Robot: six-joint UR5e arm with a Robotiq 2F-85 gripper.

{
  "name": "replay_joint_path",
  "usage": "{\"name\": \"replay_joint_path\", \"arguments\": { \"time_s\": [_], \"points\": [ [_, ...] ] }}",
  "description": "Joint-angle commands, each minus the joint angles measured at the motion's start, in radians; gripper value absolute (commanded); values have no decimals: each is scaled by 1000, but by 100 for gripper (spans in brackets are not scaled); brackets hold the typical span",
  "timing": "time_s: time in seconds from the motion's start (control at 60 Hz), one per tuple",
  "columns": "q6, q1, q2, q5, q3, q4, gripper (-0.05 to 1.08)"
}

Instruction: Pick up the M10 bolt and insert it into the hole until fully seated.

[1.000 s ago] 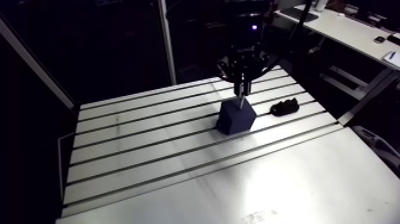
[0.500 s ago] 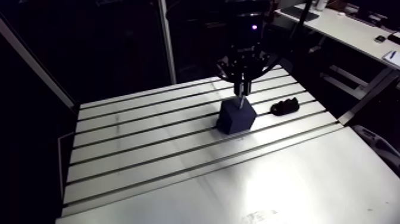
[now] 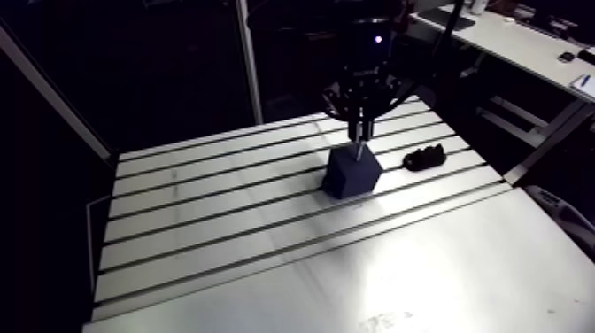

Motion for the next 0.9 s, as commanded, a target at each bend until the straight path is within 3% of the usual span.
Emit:
{"name": "replay_joint_path", "arguments": {
  "time_s": [0.017,0.9],
  "points": [
    [0,0,2,-1,-3,-1,108],
    [-1,0,4,0,-1,-1,108]
  ]
}}
